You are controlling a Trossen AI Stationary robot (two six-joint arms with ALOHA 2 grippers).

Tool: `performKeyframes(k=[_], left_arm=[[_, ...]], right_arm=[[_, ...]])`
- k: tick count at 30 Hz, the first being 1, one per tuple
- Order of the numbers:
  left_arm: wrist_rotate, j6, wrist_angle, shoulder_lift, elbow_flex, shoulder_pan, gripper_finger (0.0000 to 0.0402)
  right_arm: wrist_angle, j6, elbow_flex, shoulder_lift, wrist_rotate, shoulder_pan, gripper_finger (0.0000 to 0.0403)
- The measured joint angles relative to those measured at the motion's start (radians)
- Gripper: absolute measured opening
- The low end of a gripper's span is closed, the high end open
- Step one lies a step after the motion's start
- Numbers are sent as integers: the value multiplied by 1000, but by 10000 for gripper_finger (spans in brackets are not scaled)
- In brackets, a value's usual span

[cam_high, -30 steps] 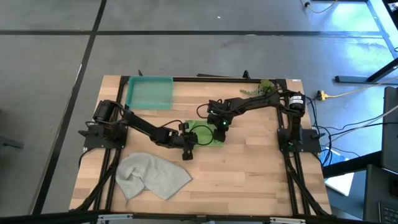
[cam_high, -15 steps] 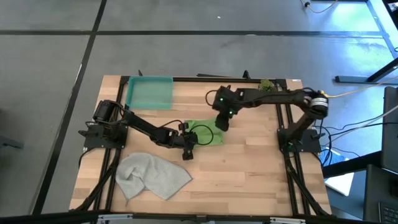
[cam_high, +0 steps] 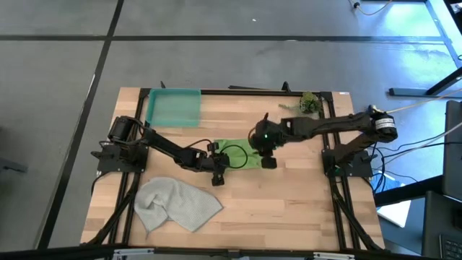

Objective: Roll microfiber towels into tight, uniform cylinder then place into a basket
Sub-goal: Roll the green towel

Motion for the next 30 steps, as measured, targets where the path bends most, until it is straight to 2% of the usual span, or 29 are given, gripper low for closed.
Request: performKeyframes(k=[10,16,18,21,30], left_arm=[[0,0,2,0,0,0,87],[0,0,5,0,-1,0,87],[0,0,5,0,-1,0,87],[0,0,6,0,-1,0,87],[2,0,13,1,-1,0,87]], right_arm=[[222,-71,-139,9,-1,121,103],[470,-92,-269,54,1,127,103],[518,-94,-304,71,38,115,103],[534,-93,-330,84,91,87,103],[553,-66,-371,150,96,39,103]])
